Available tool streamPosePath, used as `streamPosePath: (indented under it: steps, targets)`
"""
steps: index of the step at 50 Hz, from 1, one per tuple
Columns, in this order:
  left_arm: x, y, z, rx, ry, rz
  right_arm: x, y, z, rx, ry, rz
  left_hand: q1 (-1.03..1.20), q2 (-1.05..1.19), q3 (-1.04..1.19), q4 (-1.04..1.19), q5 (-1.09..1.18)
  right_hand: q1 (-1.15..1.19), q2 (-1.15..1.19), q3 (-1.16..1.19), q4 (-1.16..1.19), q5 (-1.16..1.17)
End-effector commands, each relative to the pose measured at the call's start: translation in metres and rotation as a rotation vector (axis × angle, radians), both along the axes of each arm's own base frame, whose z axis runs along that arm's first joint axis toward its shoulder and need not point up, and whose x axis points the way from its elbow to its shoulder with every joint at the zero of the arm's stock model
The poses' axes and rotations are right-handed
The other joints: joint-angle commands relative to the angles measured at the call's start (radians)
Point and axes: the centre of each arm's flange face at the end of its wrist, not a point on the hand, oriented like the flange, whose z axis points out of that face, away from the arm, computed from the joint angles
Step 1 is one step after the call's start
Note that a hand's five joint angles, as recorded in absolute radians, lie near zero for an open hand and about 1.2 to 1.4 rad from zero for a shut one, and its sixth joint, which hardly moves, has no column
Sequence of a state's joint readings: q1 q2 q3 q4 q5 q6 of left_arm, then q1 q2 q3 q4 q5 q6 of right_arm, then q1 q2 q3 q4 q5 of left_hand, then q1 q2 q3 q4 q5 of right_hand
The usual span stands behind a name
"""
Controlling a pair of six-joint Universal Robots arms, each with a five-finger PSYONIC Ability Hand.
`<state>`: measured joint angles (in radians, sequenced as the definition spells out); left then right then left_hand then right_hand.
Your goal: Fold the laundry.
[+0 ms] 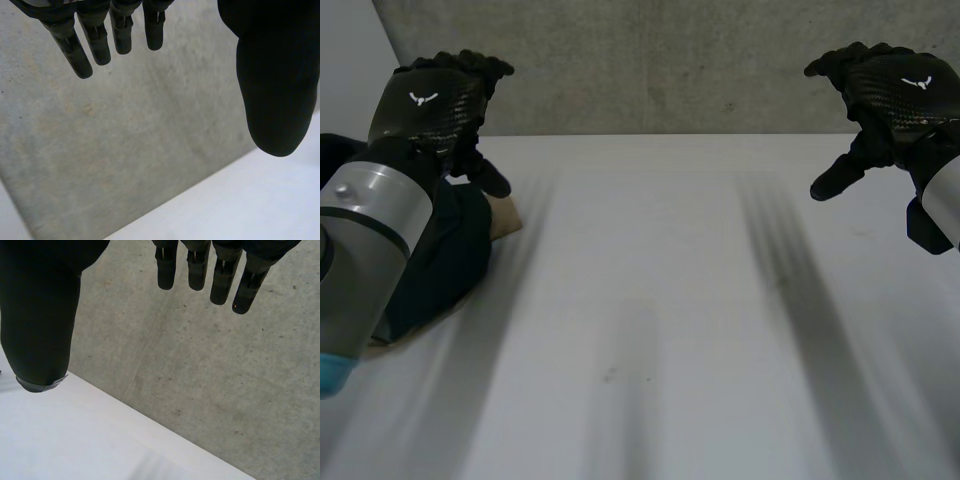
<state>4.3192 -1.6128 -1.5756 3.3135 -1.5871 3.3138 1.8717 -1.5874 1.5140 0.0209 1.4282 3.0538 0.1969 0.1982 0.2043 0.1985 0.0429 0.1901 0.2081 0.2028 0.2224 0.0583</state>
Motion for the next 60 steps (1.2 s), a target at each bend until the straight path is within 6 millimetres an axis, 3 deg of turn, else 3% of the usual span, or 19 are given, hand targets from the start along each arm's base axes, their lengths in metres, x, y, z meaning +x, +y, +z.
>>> streamPosePath:
  steps: [1, 7, 18, 21, 22, 23, 26, 29, 30, 33, 38, 40, 44, 51, 53, 55, 56, 59, 60]
  targets:
    - [0.022, -0.036, -0.014, -0.036, -0.254, 0.202, 0.001, 0.001, 0.0, 0.002, 0.003, 0.006, -0.013, -0.014, -0.02, -0.014, -0.033, -0.016, -0.034, -0.028, -0.048, -0.058]
    - [0.064, -0.1, -0.055, 0.02, -0.415, 0.365, 0.001, 0.001, -0.001, 0.006, 0.006, 0.006, -0.01, -0.011, -0.017, -0.011, -0.03, -0.016, -0.034, -0.028, -0.048, -0.058]
    - [0.118, -0.182, -0.123, 0.095, -0.624, 0.507, 0.004, 0.004, -0.002, 0.005, 0.017, 0.016, 0.04, 0.039, 0.033, 0.038, 0.019, -0.016, -0.034, -0.028, -0.048, -0.058]
    - [0.12, -0.199, -0.142, 0.114, -0.659, 0.518, 0.004, 0.004, -0.002, 0.005, 0.017, 0.018, 0.475, 0.474, 0.468, 0.474, 0.455, -0.016, -0.034, -0.028, -0.048, -0.058]
    - [0.12, -0.205, -0.147, 0.118, -0.664, 0.525, 0.004, 0.004, -0.002, 0.005, 0.017, 0.018, 1.033, 1.031, 1.025, 1.031, 1.012, -0.016, -0.034, -0.028, -0.048, -0.058]
    - [0.12, -0.207, -0.147, 0.118, -0.664, 0.531, 0.004, 0.005, -0.003, 0.007, 0.018, 0.018, 1.198, 1.196, 1.19, 1.196, 1.177, -0.016, -0.034, -0.028, -0.048, -0.058]
    - [0.114, -0.207, -0.143, 0.124, -0.643, 0.549, 0.004, 0.004, -0.002, 0.005, 0.017, 0.016, 1.199, 1.198, 1.192, 1.198, 1.179, -0.016, -0.034, -0.028, -0.048, -0.058]
    - [0.091, -0.197, -0.125, 0.086, -0.596, 0.523, 0.004, 0.004, -0.001, 0.0, 0.017, 0.014, 1.199, 1.198, 1.192, 1.198, 1.179, -0.016, -0.034, -0.028, -0.048, -0.058]
    - [0.069, -0.184, -0.099, 0.029, -0.537, 0.489, 0.004, 0.004, 0.0, -0.002, 0.016, 0.014, 1.199, 1.198, 1.192, 1.198, 1.179, -0.016, -0.034, -0.028, -0.048, -0.058]
    - [0.039, -0.157, -0.065, -0.036, -0.441, 0.421, 0.003, 0.002, 0.003, -0.01, 0.014, 0.011, 1.199, 1.198, 1.192, 1.198, 1.179, -0.016, -0.034, -0.028, -0.048, -0.058]
    - [-0.024, -0.081, -0.003, -0.145, -0.23, 0.226, 0.001, 0.0, 0.008, -0.039, 0.041, -0.002, 1.199, 1.198, 1.192, 1.198, 1.179, -0.016, -0.034, -0.028, -0.048, -0.058]
    - [-0.043, -0.056, 0.005, -0.153, -0.185, 0.154, 0.001, 0.0, 0.01, -0.049, 0.048, -0.002, 1.199, 1.198, 1.192, 1.198, 1.179, -0.016, -0.034, -0.028, -0.048, -0.058]
    - [-0.085, -0.004, -0.013, -0.092, -0.156, -0.017, 0.0, -0.002, 0.014, -0.062, 0.051, -0.011, 1.199, 1.198, 1.192, 1.198, 1.179, -0.016, -0.034, -0.028, -0.048, -0.058]
    - [-0.134, 0.086, -0.095, 0.138, -0.247, -0.3, -0.012, -0.011, 0.018, -0.075, 0.049, -0.057, 1.199, 1.198, 1.192, 1.198, 1.179, -0.016, -0.034, -0.028, -0.048, -0.058]
    - [-0.143, 0.112, -0.115, 0.208, -0.282, -0.404, -0.014, -0.014, 0.016, -0.066, 0.053, -0.065, 0.727, 0.726, 0.72, 0.725, 0.706, -0.016, -0.034, -0.028, -0.048, -0.058]
    - [-0.146, 0.122, -0.117, 0.218, -0.297, -0.444, -0.014, -0.014, 0.014, -0.06, 0.055, -0.065, 0.108, 0.106, 0.1, 0.106, 0.087, -0.016, -0.034, -0.028, -0.048, -0.058]
    - [-0.146, 0.123, -0.114, 0.22, -0.299, -0.45, -0.013, -0.015, 0.013, -0.054, 0.056, -0.063, -0.022, -0.024, -0.03, -0.024, -0.043, -0.016, -0.034, -0.028, -0.048, -0.058]
    - [-0.145, 0.113, -0.1, 0.193, -0.273, -0.417, -0.011, -0.016, 0.007, -0.035, 0.065, -0.058, -0.022, -0.024, -0.03, -0.024, -0.043, -0.016, -0.034, -0.028, -0.048, -0.058]
    - [-0.14, 0.094, -0.09, 0.178, -0.251, -0.359, -0.01, -0.017, 0.003, -0.022, 0.075, -0.054, -0.019, -0.02, -0.026, -0.02, -0.039, -0.016, -0.034, -0.028, -0.048, -0.058]
